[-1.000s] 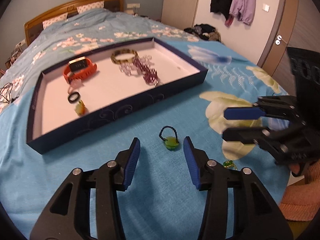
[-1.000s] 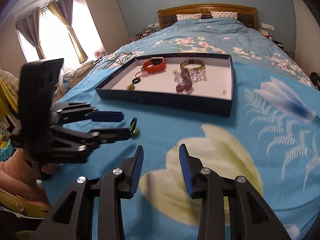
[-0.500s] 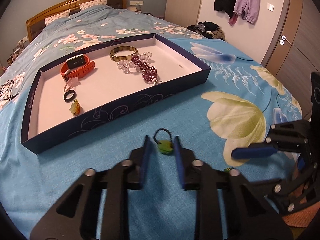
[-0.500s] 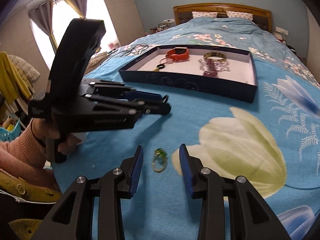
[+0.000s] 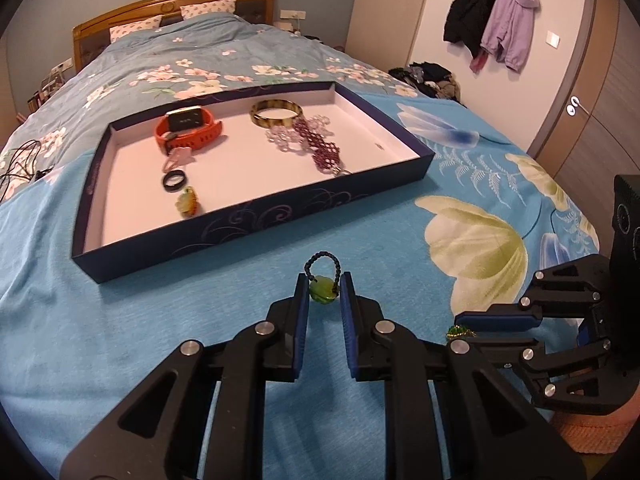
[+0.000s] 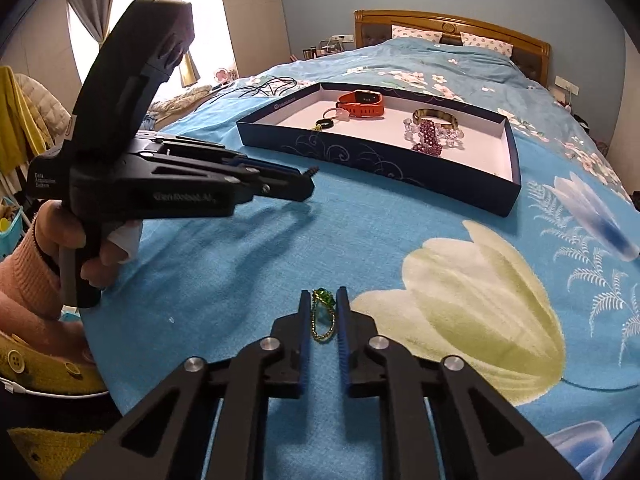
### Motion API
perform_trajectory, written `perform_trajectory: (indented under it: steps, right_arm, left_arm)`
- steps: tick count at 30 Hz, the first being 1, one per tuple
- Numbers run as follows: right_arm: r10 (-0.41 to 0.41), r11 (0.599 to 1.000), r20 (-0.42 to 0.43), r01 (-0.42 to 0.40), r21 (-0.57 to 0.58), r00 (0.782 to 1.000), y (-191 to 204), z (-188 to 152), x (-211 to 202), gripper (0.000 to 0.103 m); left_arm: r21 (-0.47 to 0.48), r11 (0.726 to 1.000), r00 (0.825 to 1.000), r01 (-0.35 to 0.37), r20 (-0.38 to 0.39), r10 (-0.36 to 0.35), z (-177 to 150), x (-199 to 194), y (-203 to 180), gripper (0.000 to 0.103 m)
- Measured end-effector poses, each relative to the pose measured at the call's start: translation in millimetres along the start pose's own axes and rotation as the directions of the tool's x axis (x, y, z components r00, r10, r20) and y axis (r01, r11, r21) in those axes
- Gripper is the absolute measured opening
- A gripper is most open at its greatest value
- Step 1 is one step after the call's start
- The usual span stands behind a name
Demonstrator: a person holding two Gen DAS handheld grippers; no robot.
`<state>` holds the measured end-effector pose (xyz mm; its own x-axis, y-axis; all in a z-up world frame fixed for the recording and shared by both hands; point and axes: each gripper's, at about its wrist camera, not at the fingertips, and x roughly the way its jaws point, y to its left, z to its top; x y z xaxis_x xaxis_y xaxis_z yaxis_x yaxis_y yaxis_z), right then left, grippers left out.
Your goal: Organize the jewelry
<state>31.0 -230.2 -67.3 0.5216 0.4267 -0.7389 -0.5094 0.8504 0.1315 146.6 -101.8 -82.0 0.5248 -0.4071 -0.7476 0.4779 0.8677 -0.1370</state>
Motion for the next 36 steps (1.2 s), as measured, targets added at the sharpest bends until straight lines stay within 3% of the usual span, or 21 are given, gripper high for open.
perform_trajectory:
  steps: [12, 36]
  right_arm:
    - [0.015, 0.999, 0.056, -0.018, 0.040, 0.998, -10, 14, -10, 0.007]
    - [-0.032, 0.999, 0.168, 0.025, 0.044, 0.985, -29, 71, -6, 0.007]
  left_arm:
    - [-0.033, 0.998, 0.997, -0.050, 0.064, 0.052, -2, -29, 13, 0.016]
    - [-0.071, 0.993, 0.984, -0.093, 0.144, 0.102, 7, -57, 32, 0.016]
